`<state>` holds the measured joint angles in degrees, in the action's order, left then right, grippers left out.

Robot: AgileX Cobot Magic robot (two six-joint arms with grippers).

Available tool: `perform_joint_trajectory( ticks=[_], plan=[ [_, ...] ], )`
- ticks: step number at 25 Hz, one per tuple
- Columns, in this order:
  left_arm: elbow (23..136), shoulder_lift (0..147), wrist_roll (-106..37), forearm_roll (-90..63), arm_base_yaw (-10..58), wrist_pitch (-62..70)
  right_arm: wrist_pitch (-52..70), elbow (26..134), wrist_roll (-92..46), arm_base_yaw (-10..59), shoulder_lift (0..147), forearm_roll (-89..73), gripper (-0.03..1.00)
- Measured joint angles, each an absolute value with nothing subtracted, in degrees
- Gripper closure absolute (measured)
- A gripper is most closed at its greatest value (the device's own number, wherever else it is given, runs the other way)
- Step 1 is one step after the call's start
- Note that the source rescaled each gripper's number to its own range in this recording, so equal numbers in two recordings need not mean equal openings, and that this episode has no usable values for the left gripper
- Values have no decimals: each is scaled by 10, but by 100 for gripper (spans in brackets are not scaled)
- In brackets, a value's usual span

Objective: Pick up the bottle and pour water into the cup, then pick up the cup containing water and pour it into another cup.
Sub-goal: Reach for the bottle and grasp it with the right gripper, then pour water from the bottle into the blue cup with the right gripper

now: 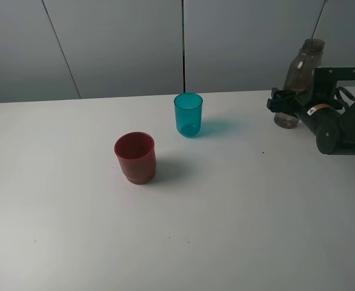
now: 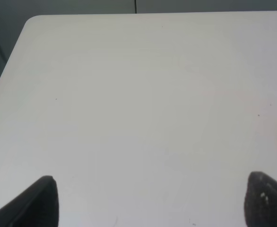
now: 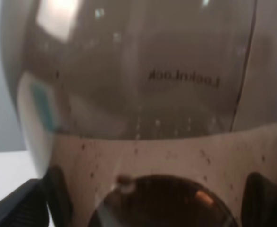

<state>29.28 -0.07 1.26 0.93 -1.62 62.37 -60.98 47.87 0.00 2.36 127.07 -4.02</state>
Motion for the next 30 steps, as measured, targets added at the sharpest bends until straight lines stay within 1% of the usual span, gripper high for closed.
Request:
perform_joint_trajectory(
  ticks=[4, 15, 16, 17, 18, 19, 20, 21, 22, 30],
  plan=[
    [293, -1, 13, 9, -16, 624, -610, 496, 0, 24, 1276, -40, 21],
    [293, -1, 13, 9, -16, 624, -609, 496, 6, 24, 1283, -40, 21],
    [293, -1, 13, 9, -16, 624, -609, 496, 6, 24, 1283, -40, 23],
    [293, -1, 13, 9, -16, 624, -609, 496, 6, 24, 1283, -40, 28],
    [293, -1, 13, 9, -16, 624, -609, 496, 6, 24, 1283, -40, 36],
    [293, -1, 13, 9, -16, 624, -610, 496, 6, 24, 1283, -39, 50],
    [293, -1, 13, 9, -16, 624, -612, 496, 6, 24, 1283, -39, 76],
    [293, -1, 13, 9, -16, 624, -615, 496, 6, 23, 1283, -38, 97],
    [293, -1, 13, 9, -16, 624, -617, 496, 4, 23, 1284, -35, 95],
    [293, -1, 13, 9, -16, 624, -627, 496, -28, 23, 1286, 0, 95]
  ],
)
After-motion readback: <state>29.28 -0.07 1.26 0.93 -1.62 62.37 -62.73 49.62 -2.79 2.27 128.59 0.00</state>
